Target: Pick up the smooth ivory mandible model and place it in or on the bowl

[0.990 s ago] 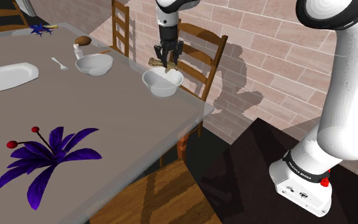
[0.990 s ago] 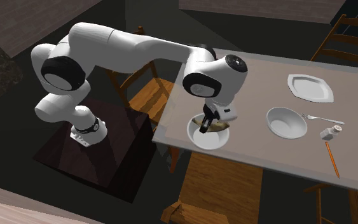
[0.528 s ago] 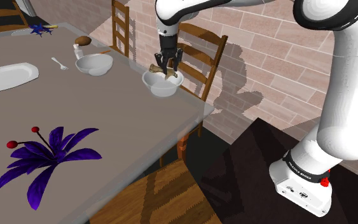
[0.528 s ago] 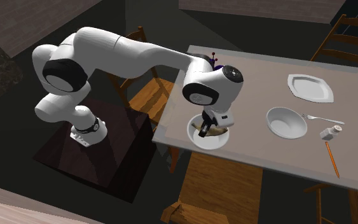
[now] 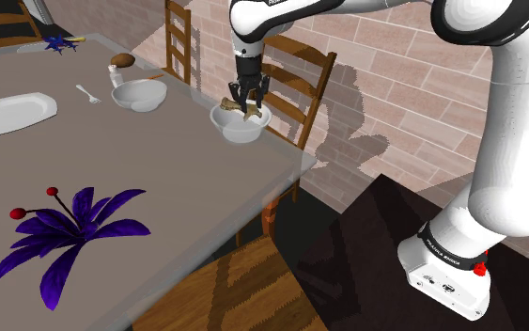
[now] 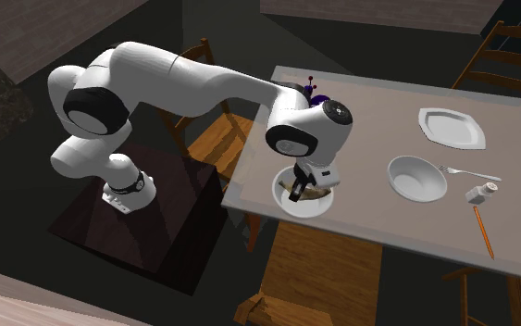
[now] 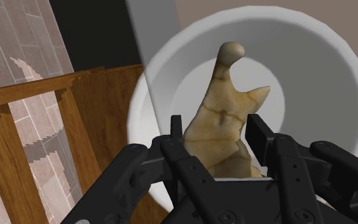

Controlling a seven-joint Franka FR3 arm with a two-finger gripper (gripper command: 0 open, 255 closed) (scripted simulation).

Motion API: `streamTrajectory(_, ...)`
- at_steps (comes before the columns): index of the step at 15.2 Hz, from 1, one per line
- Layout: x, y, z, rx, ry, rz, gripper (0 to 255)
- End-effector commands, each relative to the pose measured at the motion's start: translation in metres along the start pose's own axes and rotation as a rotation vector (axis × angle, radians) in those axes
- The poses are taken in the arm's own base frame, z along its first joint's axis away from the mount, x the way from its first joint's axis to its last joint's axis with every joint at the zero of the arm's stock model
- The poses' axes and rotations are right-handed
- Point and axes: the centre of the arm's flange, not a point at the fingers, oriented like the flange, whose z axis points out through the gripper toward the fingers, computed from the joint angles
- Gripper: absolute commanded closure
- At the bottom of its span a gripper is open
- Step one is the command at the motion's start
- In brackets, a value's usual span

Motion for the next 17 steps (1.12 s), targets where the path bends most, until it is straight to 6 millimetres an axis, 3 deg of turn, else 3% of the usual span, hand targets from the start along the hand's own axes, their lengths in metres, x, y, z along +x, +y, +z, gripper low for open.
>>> streamTrajectory(1, 0.0, 0.0, 0.0, 0.0, 0.0, 0.0, 0)
streamTrajectory(6, 0.0, 0.0, 0.0, 0.0, 0.0, 0.0, 0)
streamTrajectory(10, 0.0, 0.0, -0.05, 0.0, 0.0, 0.0, 0)
streamTrajectory(17, 0.0, 0.0, -0.05, 0.0, 0.0, 0.0, 0)
